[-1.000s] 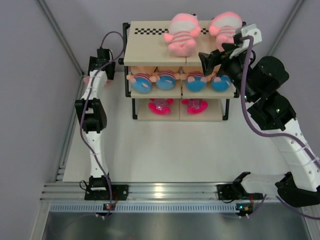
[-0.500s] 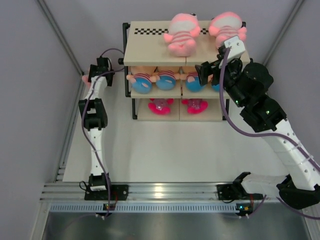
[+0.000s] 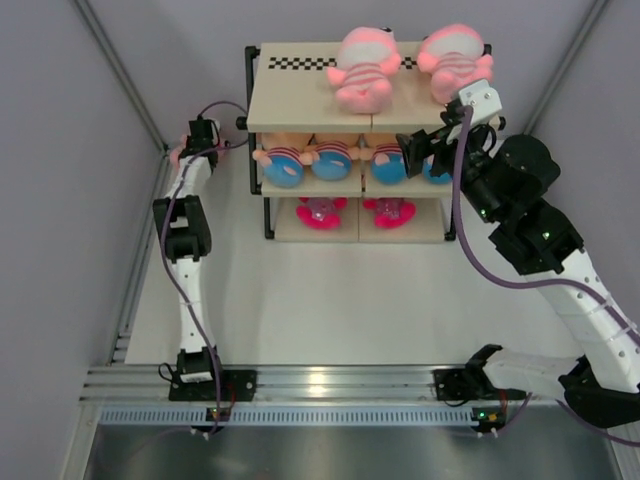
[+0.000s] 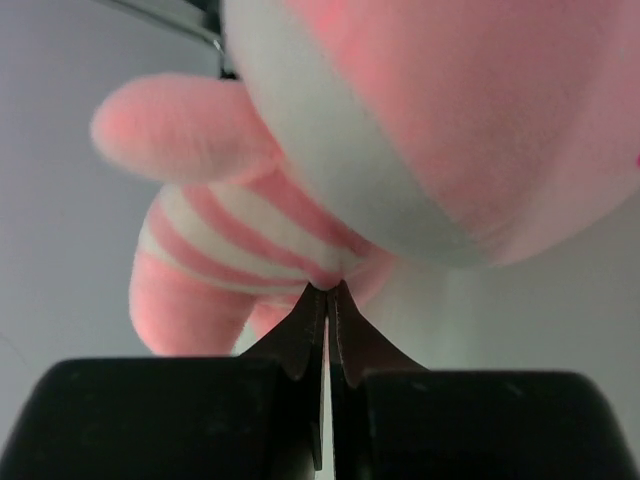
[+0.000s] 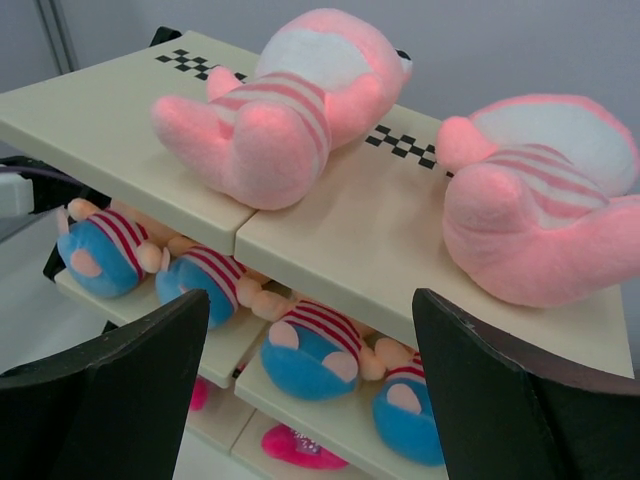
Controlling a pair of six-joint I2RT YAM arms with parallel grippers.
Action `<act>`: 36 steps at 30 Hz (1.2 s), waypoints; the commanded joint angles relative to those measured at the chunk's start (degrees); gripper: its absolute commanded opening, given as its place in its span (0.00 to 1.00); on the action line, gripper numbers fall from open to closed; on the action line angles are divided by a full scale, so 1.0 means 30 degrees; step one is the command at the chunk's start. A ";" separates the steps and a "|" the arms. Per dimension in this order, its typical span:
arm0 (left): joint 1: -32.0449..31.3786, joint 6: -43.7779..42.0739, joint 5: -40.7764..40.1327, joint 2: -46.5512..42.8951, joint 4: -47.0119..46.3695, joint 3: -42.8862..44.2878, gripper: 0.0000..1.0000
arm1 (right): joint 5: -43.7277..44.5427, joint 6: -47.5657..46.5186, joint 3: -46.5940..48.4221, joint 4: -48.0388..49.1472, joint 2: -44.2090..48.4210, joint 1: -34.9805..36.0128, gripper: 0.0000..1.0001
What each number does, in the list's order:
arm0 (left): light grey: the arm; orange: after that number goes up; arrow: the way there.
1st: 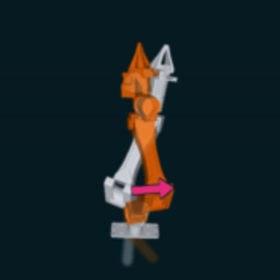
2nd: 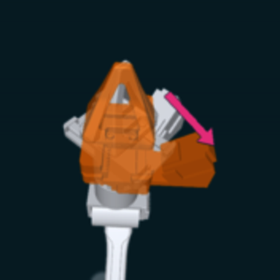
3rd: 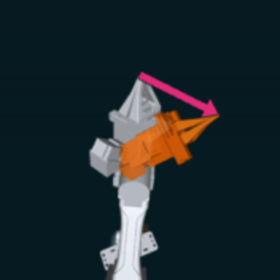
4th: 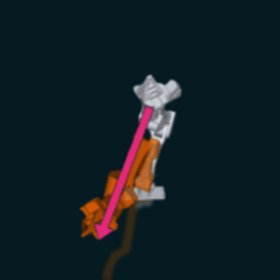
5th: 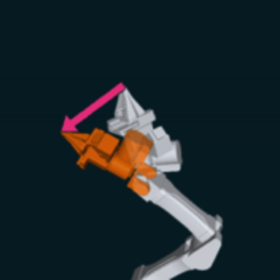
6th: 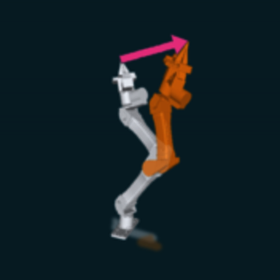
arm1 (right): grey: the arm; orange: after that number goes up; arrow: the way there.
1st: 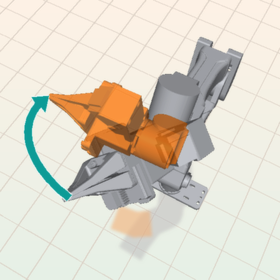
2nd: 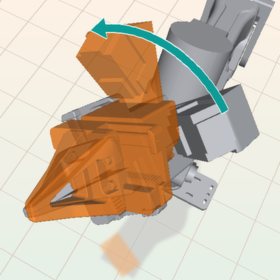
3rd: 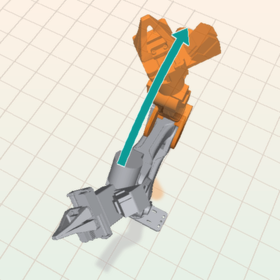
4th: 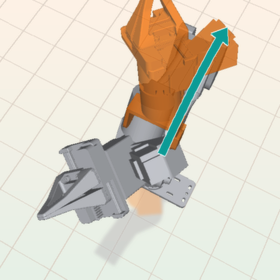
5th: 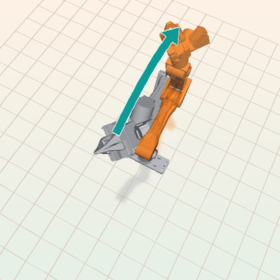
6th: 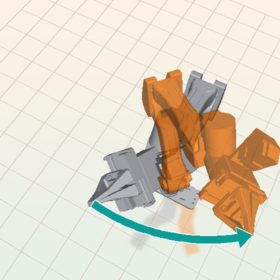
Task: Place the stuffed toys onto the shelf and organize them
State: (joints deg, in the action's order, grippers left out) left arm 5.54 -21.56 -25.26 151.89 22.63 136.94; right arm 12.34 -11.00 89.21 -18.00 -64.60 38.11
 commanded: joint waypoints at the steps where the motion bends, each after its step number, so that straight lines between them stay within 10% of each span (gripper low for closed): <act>1: 0.0321 0.1440 0.1850 -0.3747 -0.0542 -0.3645 0.00 | 0.0018 -0.0112 -0.0117 0.1020 0.0907 0.0363 0.83; 15: 0.0263 0.9089 1.1521 -2.2762 0.1944 -1.9859 0.00 | -0.1649 0.0444 -0.0434 -0.1593 0.0292 0.4227 0.79; 25: 0.0321 1.0234 1.3895 -3.1289 0.8623 -2.1246 0.00 | -0.1802 0.3493 -0.5945 0.6686 -0.0876 1.0583 0.78; 36: 0.0321 1.2489 1.5362 -3.4488 1.1879 -2.0862 0.00 | 0.0370 0.1909 -0.3520 1.3411 -0.8638 1.3255 0.93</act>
State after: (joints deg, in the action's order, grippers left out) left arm 6.33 12.73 18.70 50.57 56.66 74.13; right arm 11.33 -4.93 73.01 11.44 -87.15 77.41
